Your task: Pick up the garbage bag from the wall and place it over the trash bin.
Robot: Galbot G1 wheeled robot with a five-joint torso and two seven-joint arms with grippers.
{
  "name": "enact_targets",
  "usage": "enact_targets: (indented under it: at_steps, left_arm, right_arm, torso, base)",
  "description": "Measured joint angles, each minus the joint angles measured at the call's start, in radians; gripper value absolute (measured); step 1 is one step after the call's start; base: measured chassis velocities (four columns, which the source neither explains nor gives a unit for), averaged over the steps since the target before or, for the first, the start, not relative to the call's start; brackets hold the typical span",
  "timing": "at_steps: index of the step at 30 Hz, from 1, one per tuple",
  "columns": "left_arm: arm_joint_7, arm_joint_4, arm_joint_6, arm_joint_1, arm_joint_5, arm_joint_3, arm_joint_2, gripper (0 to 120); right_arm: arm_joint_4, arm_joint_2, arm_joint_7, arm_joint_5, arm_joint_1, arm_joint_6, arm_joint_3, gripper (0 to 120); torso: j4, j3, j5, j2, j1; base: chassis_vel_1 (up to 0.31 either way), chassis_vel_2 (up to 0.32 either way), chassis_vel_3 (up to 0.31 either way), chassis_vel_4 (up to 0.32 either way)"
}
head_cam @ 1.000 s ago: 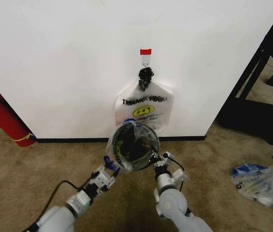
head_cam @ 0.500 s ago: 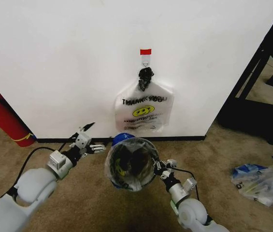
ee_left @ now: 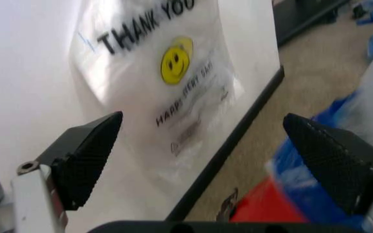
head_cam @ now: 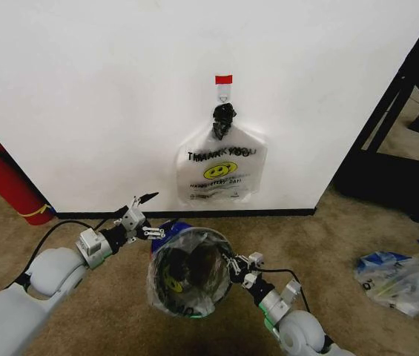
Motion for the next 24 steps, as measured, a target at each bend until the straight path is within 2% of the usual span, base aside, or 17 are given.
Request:
enact_targets:
  at_steps: [7,12,15,16,18,19,21,24]
  left_arm:
    - [-0.03,0.028,-0.003,-0.006,0.057,0.001,-0.017,98]
    - [-0.097,0.001,-0.028,0.011,0.03,-0.003,-0.04,99]
    - [-0.236,-0.075,-0.06,0.056,-0.031,-0.007,-0.087,99]
    - [-0.236,-0.075,-0.06,0.056,-0.031,-0.007,-0.087,99]
    - [-0.31,-0.108,-0.078,0.074,-0.053,-0.007,-0.126,100]
    - [-0.325,-0.112,-0.081,0.076,-0.054,-0.007,-0.134,100]
    - [-0.424,-0.124,-0.09,0.089,-0.04,0.0,-0.18,100]
    - [-0.495,-0.123,-0.078,0.095,-0.015,0.004,-0.226,100]
  right_arm:
    - [0.027,0.004,-0.007,-0.009,-0.012,0.004,0.002,0]
    - [0.054,0.006,0.036,0.006,-0.033,-0.003,0.004,0]
    - [0.123,0.012,0.22,0.101,-0.059,-0.054,-0.013,0]
    - [0.123,0.012,0.22,0.101,-0.059,-0.054,-0.013,0]
    - [0.176,0.018,0.369,0.182,-0.067,-0.102,-0.019,0]
    - [0.187,0.019,0.398,0.198,-0.068,-0.113,-0.019,0]
    - [0.258,0.035,0.644,0.292,-0.059,-0.218,-0.005,0]
    - [0.314,0.059,0.902,0.368,-0.033,-0.374,0.028,0]
  torso:
    - [0.0,0.0,0.0,0.0,0.0]
    - [0.0,0.0,0.0,0.0,0.0]
    - [-0.0003,0.0,0.0001,0.0,0.0]
    - [-0.0003,0.0,0.0001,0.0,0.0]
    - [0.0001,0.0,0.0001,0.0,0.0]
    - [0.0001,0.0,0.0001,0.0,0.0]
    - [-0.0002,0.0,0.0002,0.0,0.0]
    - [0.0001,0.0,-0.0002,0.0,0.0]
  base:
    - [0.0,0.0,0.0,0.0]
    - [0.0,0.0,0.0,0.0]
    - [0.0,0.0,0.0,0.0]
    - [0.0,0.0,0.0,0.0]
    - [0.0,0.0,0.0,0.0]
    - [0.0,0.0,0.0,0.0]
    - [0.0,0.0,0.0,0.0]
    - [0.0,0.0,0.0,0.0]
